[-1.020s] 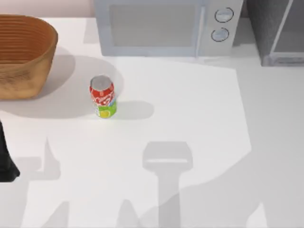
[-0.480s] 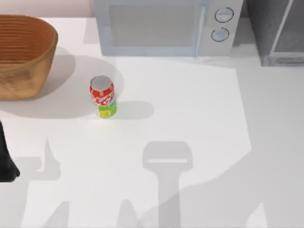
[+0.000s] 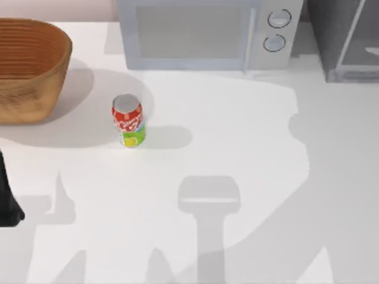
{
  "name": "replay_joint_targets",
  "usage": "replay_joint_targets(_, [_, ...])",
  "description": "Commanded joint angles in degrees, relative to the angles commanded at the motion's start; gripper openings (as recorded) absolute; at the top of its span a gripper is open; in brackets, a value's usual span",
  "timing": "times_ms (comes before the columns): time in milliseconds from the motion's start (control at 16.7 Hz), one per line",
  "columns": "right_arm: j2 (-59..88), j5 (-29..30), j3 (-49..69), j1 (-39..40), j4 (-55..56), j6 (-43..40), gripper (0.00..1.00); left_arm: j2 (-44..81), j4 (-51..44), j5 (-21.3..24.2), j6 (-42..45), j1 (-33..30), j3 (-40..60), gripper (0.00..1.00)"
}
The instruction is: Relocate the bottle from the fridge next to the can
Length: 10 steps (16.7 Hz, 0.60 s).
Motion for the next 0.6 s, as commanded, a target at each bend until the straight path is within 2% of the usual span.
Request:
replay_joint_targets(360, [-0.6, -0.1, 0.0, 0.0, -0.6, 0.1, 0.00, 0.0, 0.0, 0.0, 0.0, 0.0, 0.0, 1.00])
replay_joint_targets(600, [-5.7, -1.3, -6.2, -1.3, 2.2, 0.1, 0.00, 0.0, 0.0, 0.0, 0.0, 0.0, 0.0, 1.00])
